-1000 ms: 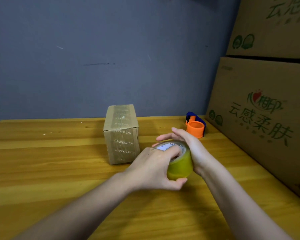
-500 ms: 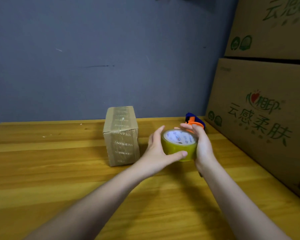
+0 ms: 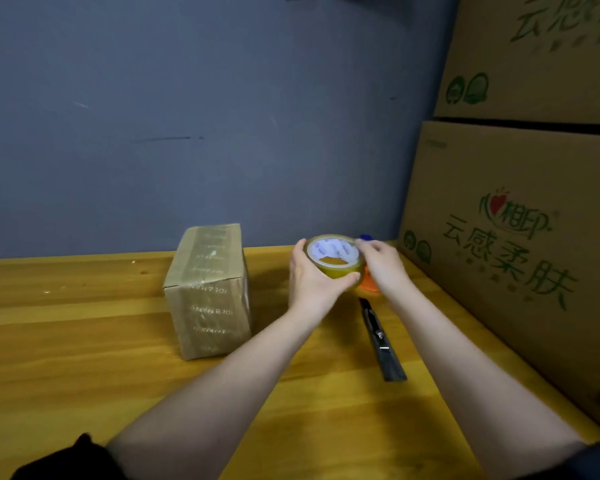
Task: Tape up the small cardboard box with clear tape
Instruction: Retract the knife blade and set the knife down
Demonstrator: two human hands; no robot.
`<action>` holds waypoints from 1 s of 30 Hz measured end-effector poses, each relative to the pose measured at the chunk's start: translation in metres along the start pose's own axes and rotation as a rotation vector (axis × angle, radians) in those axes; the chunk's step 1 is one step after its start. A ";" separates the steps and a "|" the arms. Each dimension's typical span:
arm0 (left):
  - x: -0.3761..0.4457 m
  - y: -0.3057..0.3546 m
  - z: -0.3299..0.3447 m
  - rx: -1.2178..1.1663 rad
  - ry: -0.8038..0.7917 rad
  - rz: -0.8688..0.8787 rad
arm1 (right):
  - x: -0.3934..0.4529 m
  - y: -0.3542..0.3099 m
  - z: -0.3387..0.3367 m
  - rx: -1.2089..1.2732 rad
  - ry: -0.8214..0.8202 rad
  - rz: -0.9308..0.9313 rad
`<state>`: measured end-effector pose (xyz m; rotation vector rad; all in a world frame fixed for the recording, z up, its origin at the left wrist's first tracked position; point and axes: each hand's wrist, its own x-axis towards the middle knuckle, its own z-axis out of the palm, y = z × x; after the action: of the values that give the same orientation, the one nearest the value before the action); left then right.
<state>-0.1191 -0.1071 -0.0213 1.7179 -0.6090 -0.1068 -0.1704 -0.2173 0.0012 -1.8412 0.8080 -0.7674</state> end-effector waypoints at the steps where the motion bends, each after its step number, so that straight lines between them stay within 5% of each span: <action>1: 0.006 -0.004 0.007 0.030 0.022 0.001 | 0.007 0.004 0.003 -0.040 -0.053 0.005; 15: 0.066 -0.059 0.054 0.286 0.033 -0.099 | 0.091 0.042 0.033 -1.049 -0.054 -0.303; 30: 0.064 -0.068 0.059 0.393 -0.035 -0.133 | 0.087 0.051 0.040 -1.222 -0.077 -0.315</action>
<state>-0.0640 -0.1806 -0.0833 2.1417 -0.5667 -0.1163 -0.0981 -0.2826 -0.0460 -3.1114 1.0534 -0.3558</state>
